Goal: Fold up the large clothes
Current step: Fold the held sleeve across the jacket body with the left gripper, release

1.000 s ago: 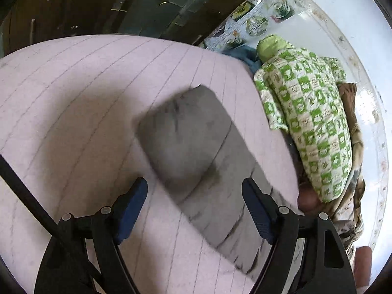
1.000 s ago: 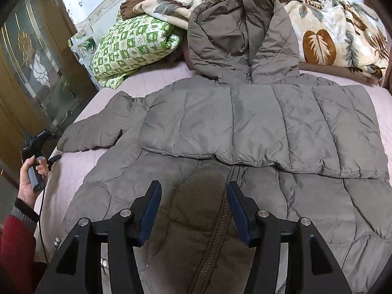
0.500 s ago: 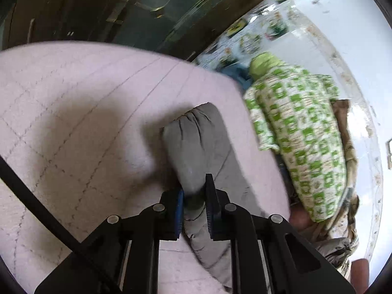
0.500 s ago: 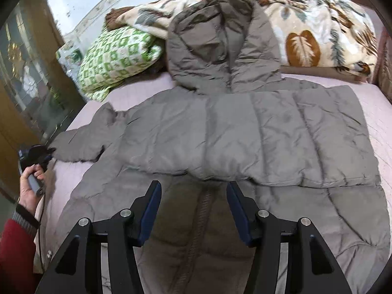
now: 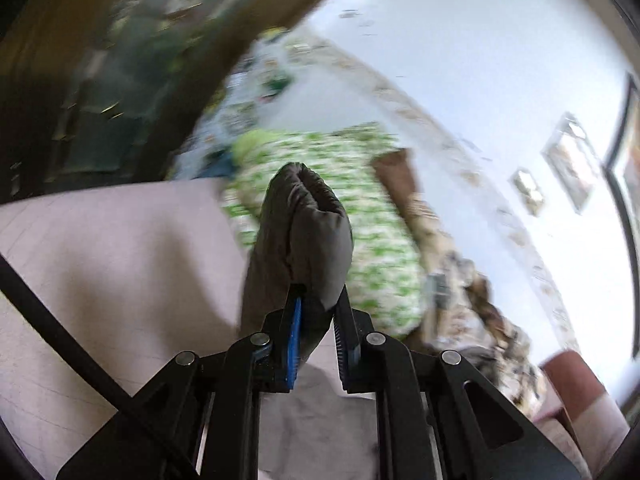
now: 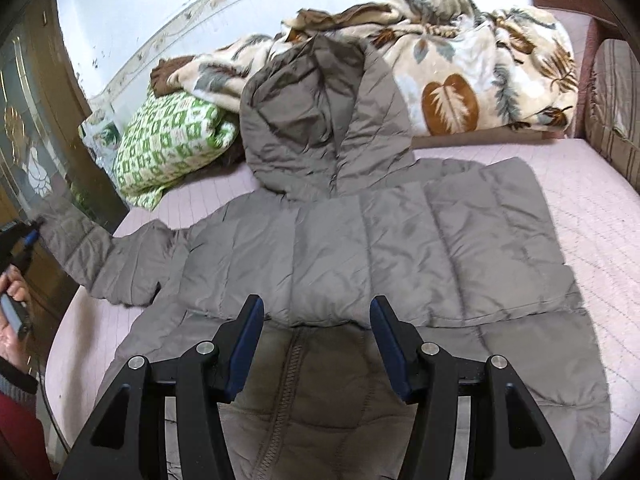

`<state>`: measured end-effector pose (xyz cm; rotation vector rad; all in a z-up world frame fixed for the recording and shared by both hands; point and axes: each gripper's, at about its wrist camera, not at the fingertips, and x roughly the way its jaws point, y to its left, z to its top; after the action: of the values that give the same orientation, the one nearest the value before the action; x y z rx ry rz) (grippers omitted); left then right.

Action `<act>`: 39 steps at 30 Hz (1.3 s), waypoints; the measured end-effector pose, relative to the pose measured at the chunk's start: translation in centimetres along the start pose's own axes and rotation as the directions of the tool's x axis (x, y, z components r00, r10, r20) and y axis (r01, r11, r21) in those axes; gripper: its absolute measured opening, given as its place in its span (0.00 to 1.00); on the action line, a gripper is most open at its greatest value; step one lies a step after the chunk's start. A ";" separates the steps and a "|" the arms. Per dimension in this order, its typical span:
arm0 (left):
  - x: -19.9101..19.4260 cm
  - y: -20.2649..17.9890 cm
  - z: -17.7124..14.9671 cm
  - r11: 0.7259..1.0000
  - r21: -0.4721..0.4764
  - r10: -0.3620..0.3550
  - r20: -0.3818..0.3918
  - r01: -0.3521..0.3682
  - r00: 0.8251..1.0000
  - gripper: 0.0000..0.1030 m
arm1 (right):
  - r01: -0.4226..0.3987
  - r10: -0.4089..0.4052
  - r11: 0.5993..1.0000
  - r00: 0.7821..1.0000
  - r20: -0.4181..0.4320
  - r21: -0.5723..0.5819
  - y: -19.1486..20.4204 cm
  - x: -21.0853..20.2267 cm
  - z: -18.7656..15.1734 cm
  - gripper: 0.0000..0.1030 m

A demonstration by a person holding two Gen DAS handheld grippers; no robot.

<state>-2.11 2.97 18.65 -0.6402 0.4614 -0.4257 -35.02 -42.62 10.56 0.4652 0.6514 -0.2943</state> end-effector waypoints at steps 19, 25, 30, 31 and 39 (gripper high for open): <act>-0.2 -26.6 -14.4 0.898 0.328 -0.214 -0.258 0.294 0.942 0.14 | 0.042 -0.076 0.977 0.984 0.158 0.210 -10.2 -7.7 2.6 0.58; 1.6 -31.3 -22.0 0.864 0.356 -0.212 -0.383 0.356 0.899 0.14 | 0.035 -0.089 0.961 0.978 0.187 0.274 -13.2 -9.7 2.9 0.58; 4.0 -33.5 -29.2 0.843 0.398 -0.147 -0.478 0.363 0.866 0.14 | 0.034 -0.101 0.949 0.974 0.203 0.312 -15.0 -10.6 3.2 0.58; 4.8 -33.5 -30.8 0.841 0.402 -0.127 -0.503 0.362 0.855 0.14 | 0.029 -0.099 0.947 0.974 0.204 0.320 -15.3 -10.7 3.1 0.58; 8.1 -31.8 -40.4 0.812 0.469 0.024 -0.621 0.347 0.783 0.14 | 0.004 -0.081 0.940 0.973 0.214 0.340 -15.9 -11.1 3.6 0.58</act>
<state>-24.30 -43.01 8.48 0.0672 0.8495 -0.9166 -47.98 -56.75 15.03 0.7356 0.3885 -0.4975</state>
